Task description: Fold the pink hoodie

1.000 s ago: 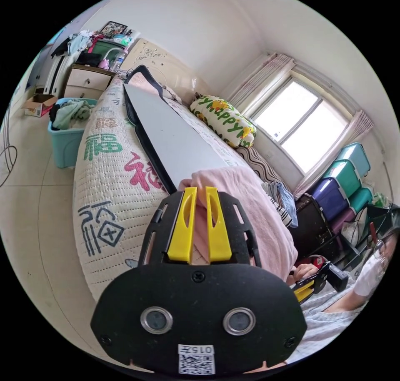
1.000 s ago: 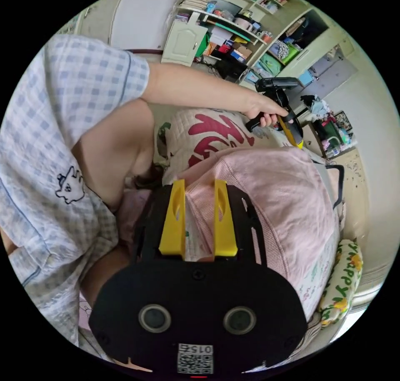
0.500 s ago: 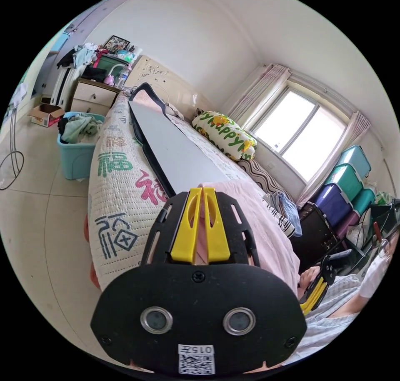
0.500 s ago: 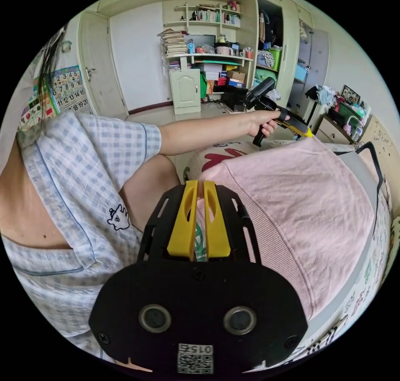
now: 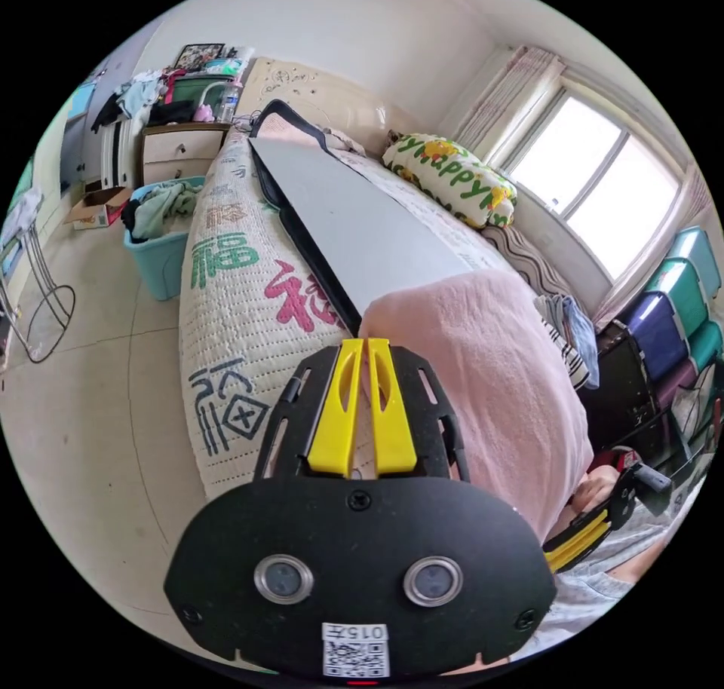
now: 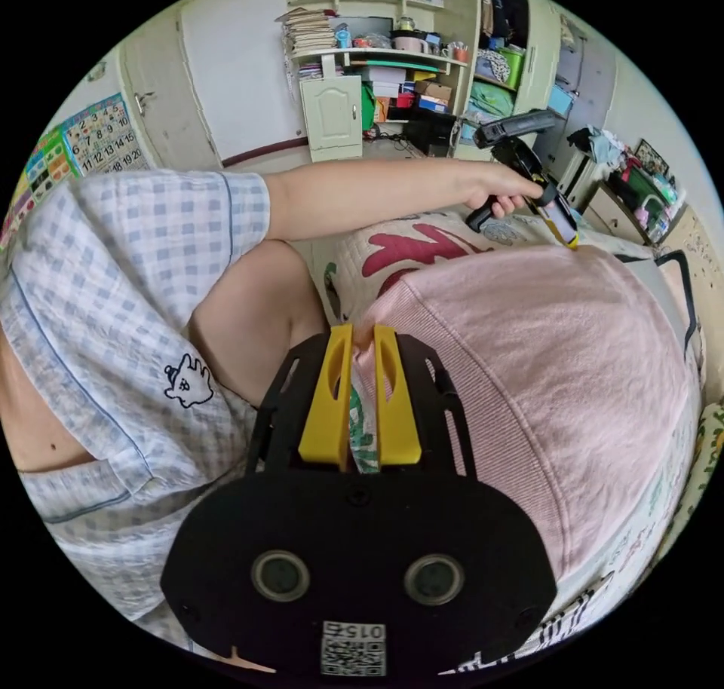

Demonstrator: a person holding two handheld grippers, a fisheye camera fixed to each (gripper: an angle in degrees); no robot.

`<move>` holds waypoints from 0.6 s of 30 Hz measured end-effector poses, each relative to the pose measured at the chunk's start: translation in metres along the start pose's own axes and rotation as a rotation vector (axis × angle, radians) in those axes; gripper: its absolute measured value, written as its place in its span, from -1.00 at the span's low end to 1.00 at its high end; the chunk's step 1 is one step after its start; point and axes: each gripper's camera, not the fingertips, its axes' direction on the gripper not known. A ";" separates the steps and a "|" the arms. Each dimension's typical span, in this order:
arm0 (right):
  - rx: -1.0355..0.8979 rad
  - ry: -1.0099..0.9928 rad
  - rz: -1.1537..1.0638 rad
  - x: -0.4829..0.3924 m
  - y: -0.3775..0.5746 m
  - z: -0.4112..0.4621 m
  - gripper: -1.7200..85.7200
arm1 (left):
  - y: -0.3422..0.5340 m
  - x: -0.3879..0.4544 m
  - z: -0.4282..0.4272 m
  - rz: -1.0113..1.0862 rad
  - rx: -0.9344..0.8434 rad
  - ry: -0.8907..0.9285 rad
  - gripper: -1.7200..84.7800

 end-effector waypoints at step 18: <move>0.252 0.182 0.392 0.138 0.129 -0.150 -0.97 | -0.005 0.055 -0.022 0.301 -0.022 0.329 -0.96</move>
